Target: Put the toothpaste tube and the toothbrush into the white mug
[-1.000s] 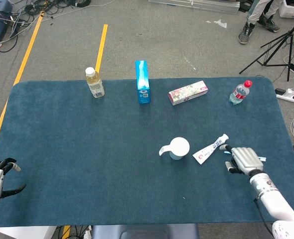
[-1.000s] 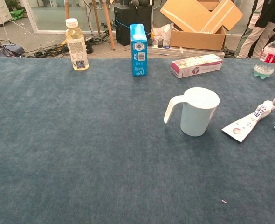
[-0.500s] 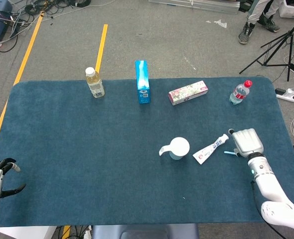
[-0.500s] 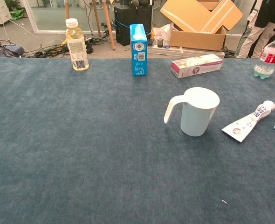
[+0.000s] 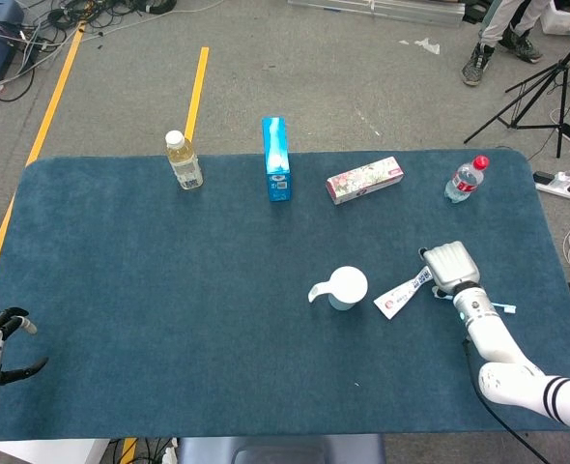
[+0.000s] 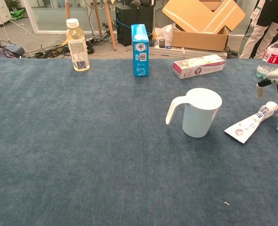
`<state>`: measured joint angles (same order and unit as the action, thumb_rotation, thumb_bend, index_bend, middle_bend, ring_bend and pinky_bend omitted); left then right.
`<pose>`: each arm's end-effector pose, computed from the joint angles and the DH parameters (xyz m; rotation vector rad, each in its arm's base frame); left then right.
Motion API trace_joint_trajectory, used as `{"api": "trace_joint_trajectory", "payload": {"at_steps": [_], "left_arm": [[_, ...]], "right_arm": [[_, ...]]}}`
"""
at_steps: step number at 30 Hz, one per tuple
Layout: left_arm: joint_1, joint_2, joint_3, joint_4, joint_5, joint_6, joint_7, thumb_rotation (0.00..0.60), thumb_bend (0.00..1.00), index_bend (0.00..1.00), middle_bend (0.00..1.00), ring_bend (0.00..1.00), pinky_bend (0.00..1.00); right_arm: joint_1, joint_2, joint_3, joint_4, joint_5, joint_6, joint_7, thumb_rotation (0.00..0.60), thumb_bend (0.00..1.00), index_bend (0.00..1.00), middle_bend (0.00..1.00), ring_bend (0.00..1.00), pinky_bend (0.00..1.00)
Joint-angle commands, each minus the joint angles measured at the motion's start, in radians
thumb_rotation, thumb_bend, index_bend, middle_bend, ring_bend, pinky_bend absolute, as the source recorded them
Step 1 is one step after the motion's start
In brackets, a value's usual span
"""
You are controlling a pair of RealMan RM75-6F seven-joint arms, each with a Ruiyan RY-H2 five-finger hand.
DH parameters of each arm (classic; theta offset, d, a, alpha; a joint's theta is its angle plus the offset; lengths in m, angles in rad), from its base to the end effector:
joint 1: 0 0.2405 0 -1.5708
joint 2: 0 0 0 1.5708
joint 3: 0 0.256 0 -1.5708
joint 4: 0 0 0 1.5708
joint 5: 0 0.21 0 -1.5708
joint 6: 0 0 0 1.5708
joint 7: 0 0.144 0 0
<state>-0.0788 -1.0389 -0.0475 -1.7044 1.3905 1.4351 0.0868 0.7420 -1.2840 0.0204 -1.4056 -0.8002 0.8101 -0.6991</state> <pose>-0.3168 0.1766 0.1747 -1.3463 -0.9363 -0.7634 -0.2738 -0.3606 0.0680 1.8384 -0.7274 0.2133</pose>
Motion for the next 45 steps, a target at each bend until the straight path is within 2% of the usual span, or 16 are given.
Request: {"api": "trace_joint_trajectory", "payload": {"at_steps": [1,11,15,29,37,45], "left_arm": [[0.001,0.001,0.001,-0.001,0.001,0.002,-0.001,0.6,0.0,0.47,0.31,0.33,0.39],[0.004,0.005,0.001,-0.003,0.0,0.003,-0.006,0.6,0.0,0.47,0.31,0.33,0.39],[0.006,0.007,0.001,-0.005,0.002,0.006,-0.008,0.6,0.0,0.47,0.31,0.33,0.39],[0.01,0.011,0.002,-0.008,0.005,0.012,-0.01,0.6,0.0,0.47,0.31,0.33,0.39],[0.011,0.01,0.002,-0.007,0.006,0.013,-0.008,0.6,0.0,0.47,0.31,0.33,0.39],[0.011,0.009,0.002,-0.008,0.005,0.011,-0.004,0.6,0.0,0.47,0.31,0.33,0.39]], "right_arm": [[0.015,-0.019,-0.005,0.025,0.014,-0.02,-0.003,0.6,0.13,0.34,0.98,1.0,1.0],[0.049,-0.072,-0.018,0.091,0.043,-0.065,-0.003,0.6,0.15,0.38,0.98,1.0,1.0],[0.053,-0.095,-0.019,0.122,0.034,-0.079,0.02,0.6,0.18,0.4,0.98,1.0,1.0],[0.054,-0.123,-0.04,0.174,0.024,-0.092,0.049,0.6,0.33,0.63,0.98,1.0,1.0],[0.047,-0.071,-0.033,0.105,0.03,-0.065,0.068,0.6,0.36,0.68,0.99,1.0,1.0],[0.043,0.045,-0.014,-0.061,0.038,-0.004,0.08,0.6,0.37,0.68,0.99,1.0,1.0]]}}
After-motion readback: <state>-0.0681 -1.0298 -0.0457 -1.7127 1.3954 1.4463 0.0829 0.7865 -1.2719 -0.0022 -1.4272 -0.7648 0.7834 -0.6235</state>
